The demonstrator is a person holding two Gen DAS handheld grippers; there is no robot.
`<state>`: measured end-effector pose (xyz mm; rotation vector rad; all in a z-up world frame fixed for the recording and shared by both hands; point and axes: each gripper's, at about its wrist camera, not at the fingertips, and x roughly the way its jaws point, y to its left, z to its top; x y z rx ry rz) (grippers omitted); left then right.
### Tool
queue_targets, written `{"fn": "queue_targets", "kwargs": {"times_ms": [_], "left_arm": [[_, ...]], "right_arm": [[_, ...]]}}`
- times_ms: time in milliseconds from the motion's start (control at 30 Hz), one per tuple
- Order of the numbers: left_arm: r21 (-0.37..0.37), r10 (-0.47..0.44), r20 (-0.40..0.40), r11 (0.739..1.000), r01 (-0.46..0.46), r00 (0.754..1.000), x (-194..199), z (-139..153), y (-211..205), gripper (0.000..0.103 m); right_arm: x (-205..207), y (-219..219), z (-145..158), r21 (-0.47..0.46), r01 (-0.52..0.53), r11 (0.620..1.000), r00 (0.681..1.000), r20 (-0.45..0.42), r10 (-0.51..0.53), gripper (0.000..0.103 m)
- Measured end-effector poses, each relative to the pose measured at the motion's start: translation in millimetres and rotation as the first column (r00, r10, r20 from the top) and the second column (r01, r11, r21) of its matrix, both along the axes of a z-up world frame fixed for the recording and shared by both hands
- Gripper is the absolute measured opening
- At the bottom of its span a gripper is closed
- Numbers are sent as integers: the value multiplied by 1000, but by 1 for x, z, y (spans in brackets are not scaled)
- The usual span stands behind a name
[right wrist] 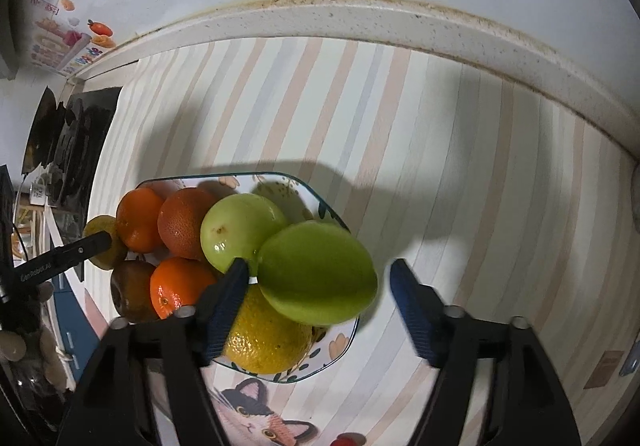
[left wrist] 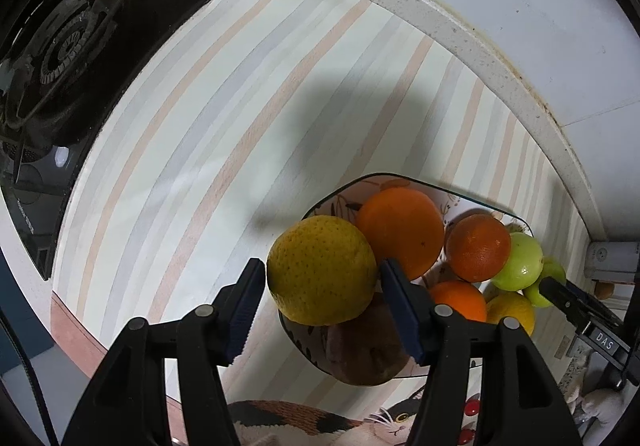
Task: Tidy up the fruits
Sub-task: 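Carry the green apple and lemon over the plate with both grippers, then lower both fruits onto the plate and open both grippers, then withdraw both grippers from the plate toward the red tomatoes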
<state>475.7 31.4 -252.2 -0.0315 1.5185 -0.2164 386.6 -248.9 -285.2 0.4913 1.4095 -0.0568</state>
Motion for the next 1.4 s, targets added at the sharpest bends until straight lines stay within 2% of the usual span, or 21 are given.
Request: {"fn": "queue_targets", "kwargs": {"times_ms": [33, 167, 200, 233, 267, 433, 600, 800, 1067, 1400], "left_arm": [[2, -2, 3, 1000, 2, 1000, -1, 0, 0, 69], [18, -2, 13, 1000, 2, 1000, -2, 3, 1, 72], [23, 3, 14, 1000, -3, 1000, -2, 3, 2, 78], [26, 6, 17, 1000, -6, 1000, -2, 4, 3, 88], [24, 11, 26, 1000, -11, 1000, -3, 6, 4, 90], [30, 24, 56, 999, -25, 998, -7, 14, 9, 90], [53, 19, 110, 998, -25, 994, -25, 31, 7, 90], [97, -2, 178, 995, -15, 984, -73, 51, -2, 90], [97, -6, 234, 995, -17, 972, -137, 75, -8, 90], [62, 8, 354, 998, -32, 935, -216, 136, -19, 90]], "right_arm": [[-1, 0, 0, -1, 2, 1000, 1000, -1, -2, 78], [-3, -1, -2, 2, 13, 1000, 1000, -13, -13, 81], [-4, -2, -2, 3, 15, 1000, 1000, -15, -15, 86], [-5, -3, -2, 2, 18, 1000, 1000, -15, -18, 89], [-6, -3, 0, 0, 20, 1000, 1000, -12, -20, 91], [-11, -1, 11, -32, 13, 999, 1000, 6, -13, 92], [-22, 14, 37, -125, -42, 991, 998, 43, 48, 94], [-54, 35, 60, -175, -104, 979, 992, 56, 115, 94], [-110, 47, 87, -200, -131, 971, 983, 98, 153, 94], [-187, 47, 157, -243, -148, 959, 954, 222, 204, 94]]}}
